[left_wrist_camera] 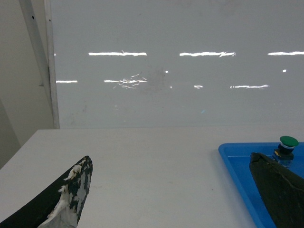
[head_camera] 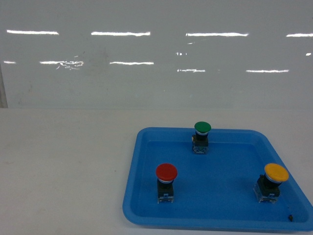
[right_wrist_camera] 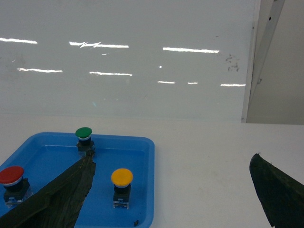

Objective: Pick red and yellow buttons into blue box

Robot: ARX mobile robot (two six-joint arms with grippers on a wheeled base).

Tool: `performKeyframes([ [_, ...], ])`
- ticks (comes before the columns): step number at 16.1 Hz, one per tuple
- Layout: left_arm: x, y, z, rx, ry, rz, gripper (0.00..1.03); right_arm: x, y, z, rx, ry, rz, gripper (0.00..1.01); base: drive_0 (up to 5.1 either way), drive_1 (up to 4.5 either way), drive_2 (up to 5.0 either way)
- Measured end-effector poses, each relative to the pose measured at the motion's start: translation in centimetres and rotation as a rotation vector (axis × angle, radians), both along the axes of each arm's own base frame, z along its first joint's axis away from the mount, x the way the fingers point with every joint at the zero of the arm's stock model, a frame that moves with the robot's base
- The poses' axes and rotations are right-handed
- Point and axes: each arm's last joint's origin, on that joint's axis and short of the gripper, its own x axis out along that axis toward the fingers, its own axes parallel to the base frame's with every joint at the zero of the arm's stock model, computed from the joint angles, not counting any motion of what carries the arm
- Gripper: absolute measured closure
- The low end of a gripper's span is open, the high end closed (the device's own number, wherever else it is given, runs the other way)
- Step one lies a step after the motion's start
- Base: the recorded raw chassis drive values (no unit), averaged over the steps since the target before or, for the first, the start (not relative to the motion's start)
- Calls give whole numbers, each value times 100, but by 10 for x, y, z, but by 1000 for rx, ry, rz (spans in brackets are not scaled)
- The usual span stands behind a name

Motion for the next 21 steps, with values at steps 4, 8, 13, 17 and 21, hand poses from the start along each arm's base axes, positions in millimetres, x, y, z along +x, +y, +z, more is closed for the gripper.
performKeyframes([
  [4,0,0,0,0,0,1,5,0,0,0,0,0,0,3,0,0,0],
  [8,0,0,0,0,0,1,5,0,0,0,0,0,0,3,0,0,0],
  [13,0,0,0,0,0,0,5,0,0,0,0,0,0,3,0,0,0],
  [17,0,-1,0,0,3,7,5,0,0,0,0,-5,0,3,0,0,0],
  [21,23,-14,12,20,-34,-11,5,24,-10,8,-8,-47,5,3,0,0,0],
])
